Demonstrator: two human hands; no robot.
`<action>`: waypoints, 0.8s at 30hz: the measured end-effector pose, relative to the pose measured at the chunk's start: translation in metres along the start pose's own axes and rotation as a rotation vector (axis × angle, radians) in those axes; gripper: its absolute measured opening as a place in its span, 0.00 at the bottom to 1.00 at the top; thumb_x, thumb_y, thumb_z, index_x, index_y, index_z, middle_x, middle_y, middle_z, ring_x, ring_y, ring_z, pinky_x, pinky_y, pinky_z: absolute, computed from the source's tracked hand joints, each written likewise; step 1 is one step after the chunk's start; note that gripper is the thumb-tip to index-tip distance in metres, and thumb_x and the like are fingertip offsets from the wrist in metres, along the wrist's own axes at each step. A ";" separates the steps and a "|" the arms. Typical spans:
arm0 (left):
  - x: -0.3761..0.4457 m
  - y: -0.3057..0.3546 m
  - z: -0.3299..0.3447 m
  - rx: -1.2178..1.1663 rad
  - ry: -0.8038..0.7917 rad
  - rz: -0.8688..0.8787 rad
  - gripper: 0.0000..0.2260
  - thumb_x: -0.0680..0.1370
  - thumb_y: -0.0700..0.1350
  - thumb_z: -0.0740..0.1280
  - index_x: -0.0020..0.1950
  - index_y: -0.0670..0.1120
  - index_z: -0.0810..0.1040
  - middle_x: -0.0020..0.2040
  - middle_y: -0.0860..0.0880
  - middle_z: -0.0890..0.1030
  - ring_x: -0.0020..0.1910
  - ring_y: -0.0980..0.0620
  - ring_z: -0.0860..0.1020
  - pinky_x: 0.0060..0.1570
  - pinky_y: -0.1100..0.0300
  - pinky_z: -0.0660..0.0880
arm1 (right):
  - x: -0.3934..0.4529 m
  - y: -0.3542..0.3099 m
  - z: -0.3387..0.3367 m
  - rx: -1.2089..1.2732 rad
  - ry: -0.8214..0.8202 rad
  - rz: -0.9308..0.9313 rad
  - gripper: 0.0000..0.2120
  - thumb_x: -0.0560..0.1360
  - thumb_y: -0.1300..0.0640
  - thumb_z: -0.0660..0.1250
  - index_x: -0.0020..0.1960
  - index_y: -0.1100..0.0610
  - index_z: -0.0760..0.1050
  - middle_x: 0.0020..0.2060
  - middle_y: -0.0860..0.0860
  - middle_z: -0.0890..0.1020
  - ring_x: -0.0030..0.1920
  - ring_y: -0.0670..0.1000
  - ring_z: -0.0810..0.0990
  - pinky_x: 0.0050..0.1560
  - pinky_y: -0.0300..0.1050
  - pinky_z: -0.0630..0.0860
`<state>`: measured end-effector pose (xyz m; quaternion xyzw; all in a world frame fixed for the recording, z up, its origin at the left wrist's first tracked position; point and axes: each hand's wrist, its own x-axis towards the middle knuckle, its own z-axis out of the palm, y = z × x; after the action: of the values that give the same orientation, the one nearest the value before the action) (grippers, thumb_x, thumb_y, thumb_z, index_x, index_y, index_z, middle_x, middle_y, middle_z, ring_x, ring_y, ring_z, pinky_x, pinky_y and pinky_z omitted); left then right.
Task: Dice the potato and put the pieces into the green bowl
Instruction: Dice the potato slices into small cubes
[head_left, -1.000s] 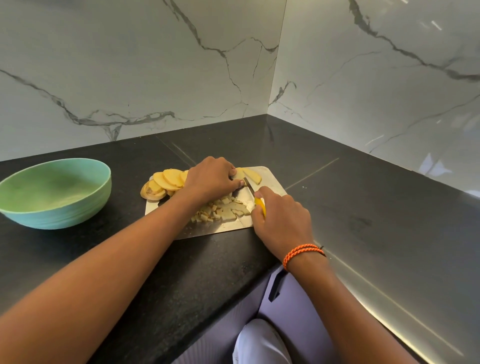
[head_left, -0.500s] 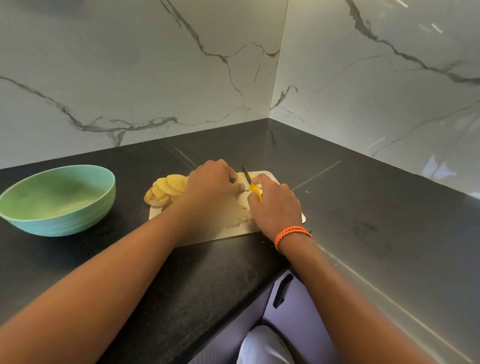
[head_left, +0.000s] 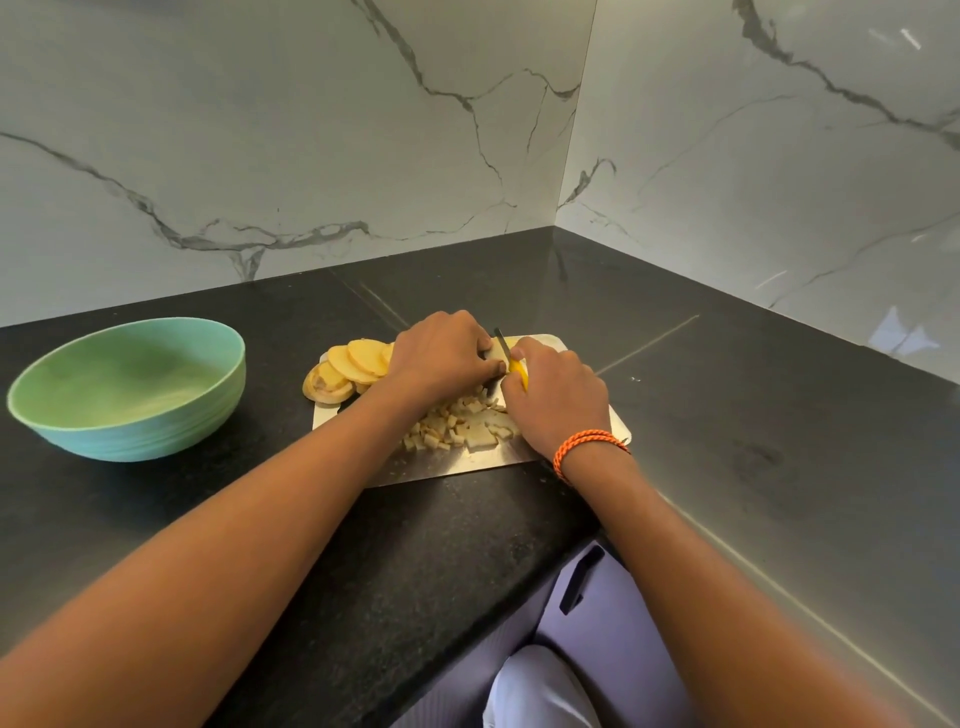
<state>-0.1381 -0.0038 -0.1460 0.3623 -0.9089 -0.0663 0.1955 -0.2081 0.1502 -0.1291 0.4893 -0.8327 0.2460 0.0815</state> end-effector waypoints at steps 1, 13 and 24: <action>0.000 0.000 0.000 0.001 -0.004 -0.007 0.17 0.75 0.63 0.71 0.48 0.51 0.88 0.49 0.54 0.88 0.45 0.53 0.83 0.41 0.54 0.81 | 0.000 -0.001 0.000 -0.007 -0.009 -0.005 0.13 0.82 0.52 0.60 0.64 0.52 0.77 0.53 0.55 0.83 0.51 0.59 0.80 0.43 0.47 0.67; 0.000 0.002 0.001 0.004 -0.018 -0.005 0.16 0.78 0.61 0.72 0.50 0.50 0.88 0.52 0.54 0.88 0.47 0.53 0.83 0.40 0.58 0.77 | -0.038 0.013 -0.013 0.030 -0.061 0.014 0.16 0.80 0.50 0.60 0.67 0.47 0.75 0.43 0.52 0.81 0.43 0.55 0.78 0.44 0.51 0.78; -0.006 0.007 -0.003 -0.084 0.028 -0.034 0.12 0.78 0.59 0.74 0.53 0.52 0.90 0.52 0.54 0.88 0.44 0.54 0.81 0.33 0.63 0.69 | -0.050 0.026 -0.024 0.003 -0.005 0.051 0.17 0.82 0.51 0.60 0.69 0.47 0.74 0.39 0.48 0.74 0.39 0.51 0.72 0.39 0.45 0.67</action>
<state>-0.1373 0.0051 -0.1437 0.3700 -0.8962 -0.1024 0.2222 -0.2075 0.2116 -0.1359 0.4686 -0.8448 0.2481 0.0726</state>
